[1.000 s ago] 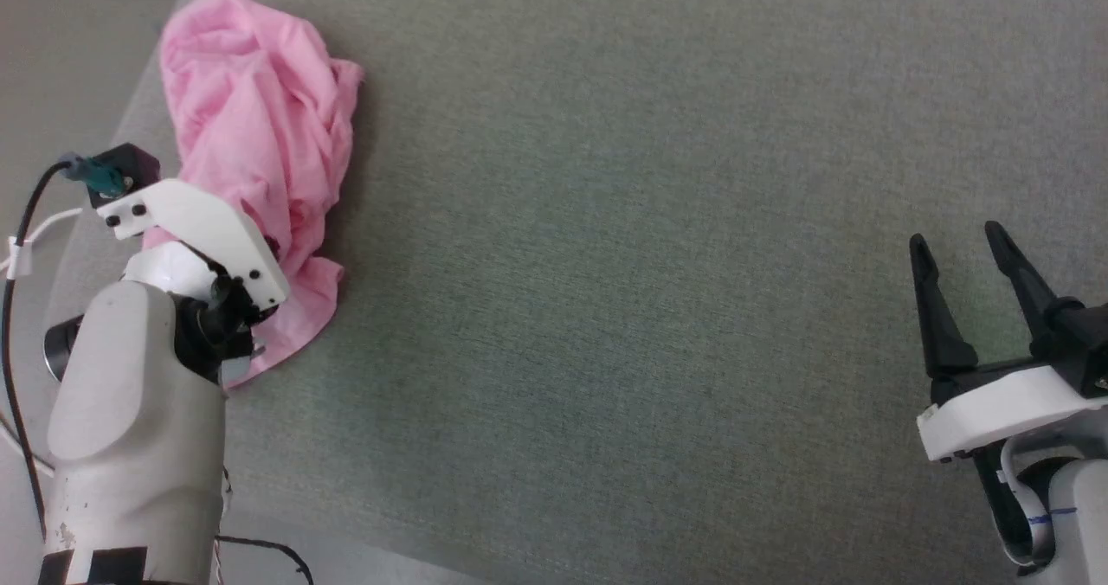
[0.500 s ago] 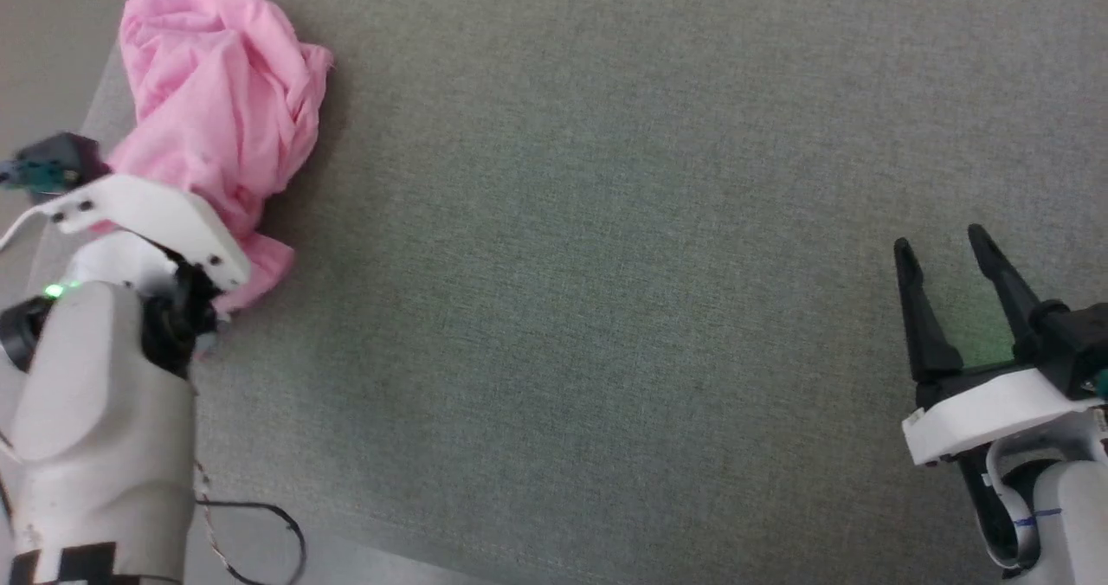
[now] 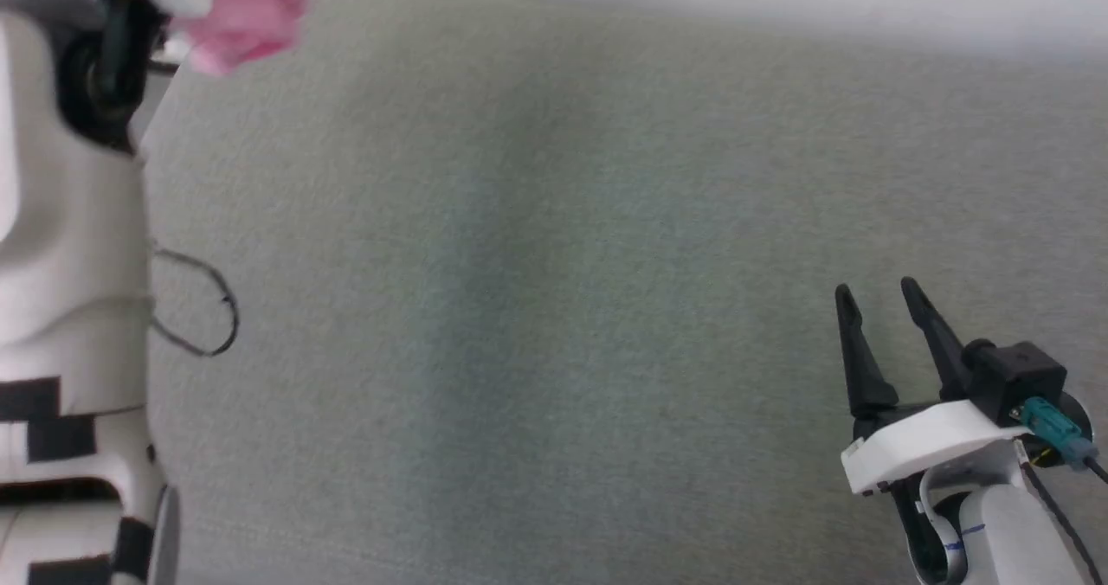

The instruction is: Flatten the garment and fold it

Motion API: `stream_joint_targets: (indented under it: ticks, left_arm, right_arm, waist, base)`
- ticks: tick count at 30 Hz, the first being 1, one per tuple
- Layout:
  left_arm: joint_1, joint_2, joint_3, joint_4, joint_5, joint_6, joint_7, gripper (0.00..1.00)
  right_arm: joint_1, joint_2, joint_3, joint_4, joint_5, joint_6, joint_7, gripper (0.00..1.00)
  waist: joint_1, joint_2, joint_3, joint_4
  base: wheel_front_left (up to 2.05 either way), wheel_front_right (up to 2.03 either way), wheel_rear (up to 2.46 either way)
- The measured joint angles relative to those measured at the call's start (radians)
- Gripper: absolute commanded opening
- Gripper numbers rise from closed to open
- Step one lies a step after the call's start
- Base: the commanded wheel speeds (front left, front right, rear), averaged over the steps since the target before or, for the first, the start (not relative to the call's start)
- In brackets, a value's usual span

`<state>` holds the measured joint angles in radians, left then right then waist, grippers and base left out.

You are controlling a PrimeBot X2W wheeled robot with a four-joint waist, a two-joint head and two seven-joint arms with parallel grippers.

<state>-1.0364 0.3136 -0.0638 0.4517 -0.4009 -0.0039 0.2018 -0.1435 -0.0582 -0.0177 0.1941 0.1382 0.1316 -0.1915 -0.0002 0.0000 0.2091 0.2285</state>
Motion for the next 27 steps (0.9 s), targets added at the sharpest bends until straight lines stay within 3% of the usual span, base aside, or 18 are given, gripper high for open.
stream_joint_targets:
  ticks: [7,12,20,26,27]
  left_arm:
    - [-0.05,-0.142,-0.078,-0.02,-0.057,-0.043,0.072,0.0]
    - [0.026,-0.21,-0.165,0.027,-0.079,-0.067,0.124,0.0]
    - [0.27,-0.253,-0.346,0.173,-0.088,-0.1,0.198,0.0]
    - [0.38,-0.258,-0.429,0.301,-0.127,-0.11,0.305,0.0]
    - [0.39,-0.259,-0.43,0.31,-0.144,-0.11,0.319,0.23]
  right_arm:
    - [0.0,0.005,-0.008,0.058,0.024,0.0,-0.024,1.0]
    - [0.0,0.006,-0.024,0.086,0.049,0.0,-0.04,1.0]
    - [0.006,0.005,-0.042,0.121,0.077,0.0,-0.051,1.0]
    - [0.012,0.005,-0.045,0.137,0.089,0.0,-0.057,1.0]
    - [0.013,0.005,-0.048,0.14,0.09,0.0,-0.057,1.0]
  waist:
    - [0.0,0.0,-0.062,-0.096]
    - [0.0,0.0001,-0.08,-0.177]
    - [0.0002,0.0002,-0.095,-0.28]
    - [0.0002,0.0002,-0.112,-0.312]
    - [0.0001,0.0002,-0.116,-0.312]
  base:
    - [0.0,0.0,0.0]
    - [0.0,0.0,0.0]
    - [0.0,0.0,0.0]
    - [0.0,0.0,0.0]
    - [0.0,0.0,0.0]
